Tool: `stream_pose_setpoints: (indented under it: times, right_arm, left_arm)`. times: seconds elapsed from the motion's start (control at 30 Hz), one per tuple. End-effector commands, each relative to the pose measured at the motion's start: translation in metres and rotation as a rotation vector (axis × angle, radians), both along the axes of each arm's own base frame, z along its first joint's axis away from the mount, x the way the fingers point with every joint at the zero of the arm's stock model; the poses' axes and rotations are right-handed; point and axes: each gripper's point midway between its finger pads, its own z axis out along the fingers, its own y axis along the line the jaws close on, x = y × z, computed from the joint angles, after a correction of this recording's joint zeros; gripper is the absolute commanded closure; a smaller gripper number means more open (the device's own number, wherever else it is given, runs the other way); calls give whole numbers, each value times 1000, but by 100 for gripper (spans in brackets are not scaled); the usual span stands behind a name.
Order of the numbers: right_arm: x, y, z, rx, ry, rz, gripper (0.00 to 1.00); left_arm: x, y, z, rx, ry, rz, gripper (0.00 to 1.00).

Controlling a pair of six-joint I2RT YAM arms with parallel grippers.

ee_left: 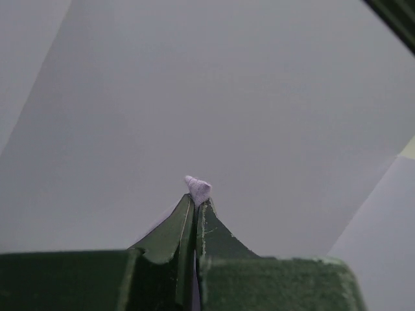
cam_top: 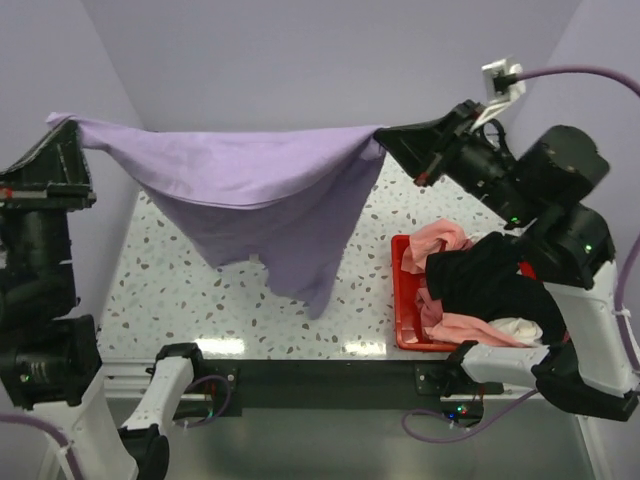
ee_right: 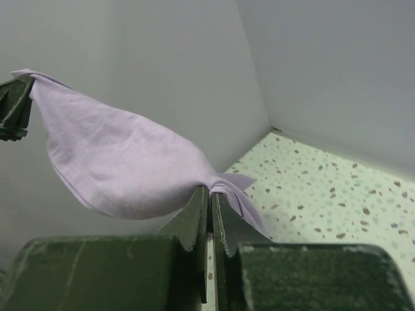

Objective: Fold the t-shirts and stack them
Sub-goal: Flatten the tshirt out

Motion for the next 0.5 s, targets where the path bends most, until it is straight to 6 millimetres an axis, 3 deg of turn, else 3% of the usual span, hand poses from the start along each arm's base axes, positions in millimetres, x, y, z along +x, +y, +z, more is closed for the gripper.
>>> stream_pose_setpoints:
  times: [0.0,0.03,0.13,0.27,0.33,0.47]
  right_arm:
    - [-53,-13,39,50,-112,147,100]
    - [-66,-21,50,79,-149,162,100]
    - [-84,-31,68,112,-196,188,100]
    - [-87,-33,83,122,-230,188,100]
    - [-80,-36,88,122,-242,151,100]
    - [-38,-29,80,94,-230,18,100]
  left_arm:
    - [-34,-11,35,101,-87,-12,100]
    - [-53,-17,50,130,-137,-23,100]
    - [-76,-25,71,167,-206,-40,100]
    - [-78,-23,82,176,-236,-27,100]
    - [-61,-22,79,175,-207,-32,100]
    - [-14,-19,61,166,-124,-46,100]
